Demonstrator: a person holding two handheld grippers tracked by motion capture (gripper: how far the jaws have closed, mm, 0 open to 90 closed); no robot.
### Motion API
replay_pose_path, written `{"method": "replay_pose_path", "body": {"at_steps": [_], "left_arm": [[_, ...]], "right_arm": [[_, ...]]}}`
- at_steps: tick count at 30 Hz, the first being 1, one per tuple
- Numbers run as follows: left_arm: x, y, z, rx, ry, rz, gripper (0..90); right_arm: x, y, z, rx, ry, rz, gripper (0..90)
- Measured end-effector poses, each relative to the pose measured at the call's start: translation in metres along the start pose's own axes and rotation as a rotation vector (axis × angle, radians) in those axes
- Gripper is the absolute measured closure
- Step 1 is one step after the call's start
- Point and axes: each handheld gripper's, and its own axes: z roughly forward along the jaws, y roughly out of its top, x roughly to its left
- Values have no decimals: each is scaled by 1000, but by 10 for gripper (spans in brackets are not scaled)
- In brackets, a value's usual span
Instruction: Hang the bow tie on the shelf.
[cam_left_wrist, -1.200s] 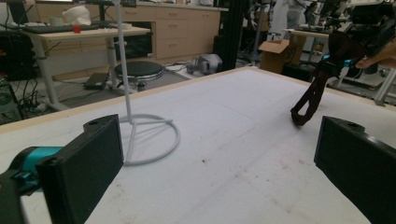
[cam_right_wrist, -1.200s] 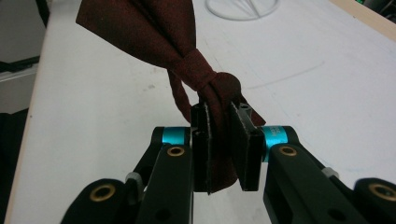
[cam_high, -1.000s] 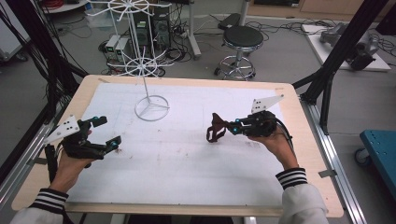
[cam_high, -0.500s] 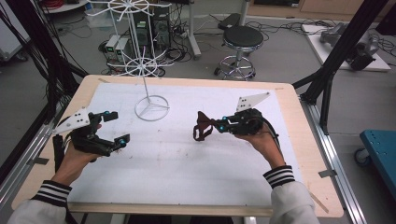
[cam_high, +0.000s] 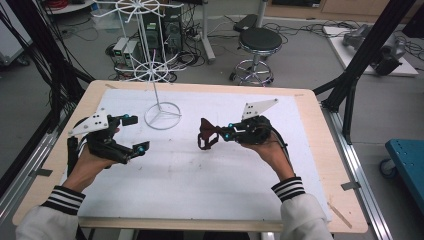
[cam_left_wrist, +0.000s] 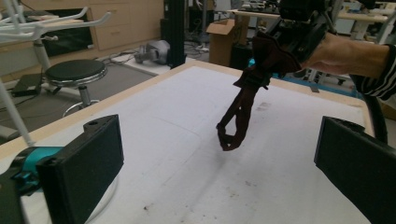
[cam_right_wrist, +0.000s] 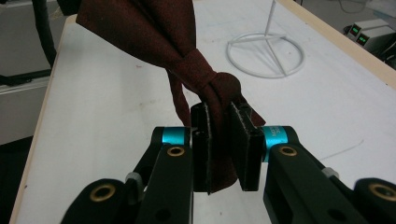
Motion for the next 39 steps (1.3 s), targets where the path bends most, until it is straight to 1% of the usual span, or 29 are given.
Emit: {"method": "replay_pose_path", "body": {"at_steps": [2, 3, 5, 7, 9, 11, 15, 16, 17, 18, 20, 24, 25, 26, 28, 29, 30, 31, 33, 34, 35, 37, 39], "left_arm": [[-1, 3, 2, 1, -9, -1, 17], [-1, 5, 4, -1, -12, -3, 17], [-2, 8, 7, 6, -20, -3, 18], [-3, 10, 12, 16, -26, 4, 17], [-5, 13, 18, 21, -35, 8, 17], [-6, 16, 24, 39, -45, 8, 17], [-10, 21, 39, 65, -68, 10, 17], [-11, 21, 42, 72, -68, 14, 17], [-11, 22, 44, 76, -72, 16, 17], [-12, 22, 47, 80, -79, 13, 17], [-14, 23, 51, 92, -74, 12, 18], [-18, 26, 58, 104, -81, 8, 18], [-18, 26, 59, 111, -82, 9, 18], [-19, 27, 60, 112, -83, 7, 18], [-21, 27, 63, 122, -86, 5, 18], [-21, 28, 65, 128, -87, 6, 18], [-22, 28, 66, 133, -87, 3, 18], [-22, 28, 68, 136, -88, -1, 18], [-24, 28, 71, 144, -86, -7, 19], [-24, 28, 72, 144, -85, -12, 31], [-25, 28, 73, 149, -92, -13, 48], [-26, 29, 75, 146, -95, -14, 111], [-27, 30, 77, 151, -98, -16, 131]], "right_arm": [[3, 4, 3, 5, -2, -19, 796], [4, 6, 5, -3, -2, -18, 796], [6, 9, 8, 0, 1, -26, 796], [7, 13, 10, -1, 3, -31, 796], [9, 17, 13, 1, 2, -27, 796], [11, 19, 16, -4, -11, -32, 796], [14, 21, 21, -2, -9, -32, 796], [15, 22, 22, 2, -11, -32, 796], [15, 23, 23, 4, -21, -44, 796], [16, 23, 23, 4, -20, -43, 796], [17, 24, 25, 7, -23, -43, 797], [19, 26, 29, 9, -39, -57, 796], [20, 27, 30, 10, -34, -60, 796], [21, 27, 31, 15, -31, -52, 797], [23, 28, 33, 22, -50, -73, 796], [23, 29, 34, 20, -49, -78, 796], [24, 29, 35, 20, -44, -72, 796], [24, 30, 36, 17, -49, -81, 796], [26, 31, 37, 21, -49, -81, 796], [26, 31, 38, 21, -52, -90, 796], [26, 31, 38, 24, -58, -92, 796], [26, 32, 40, 23, -55, -89, 796], [27, 32, 41, 25, -51, -89, 796]]}}
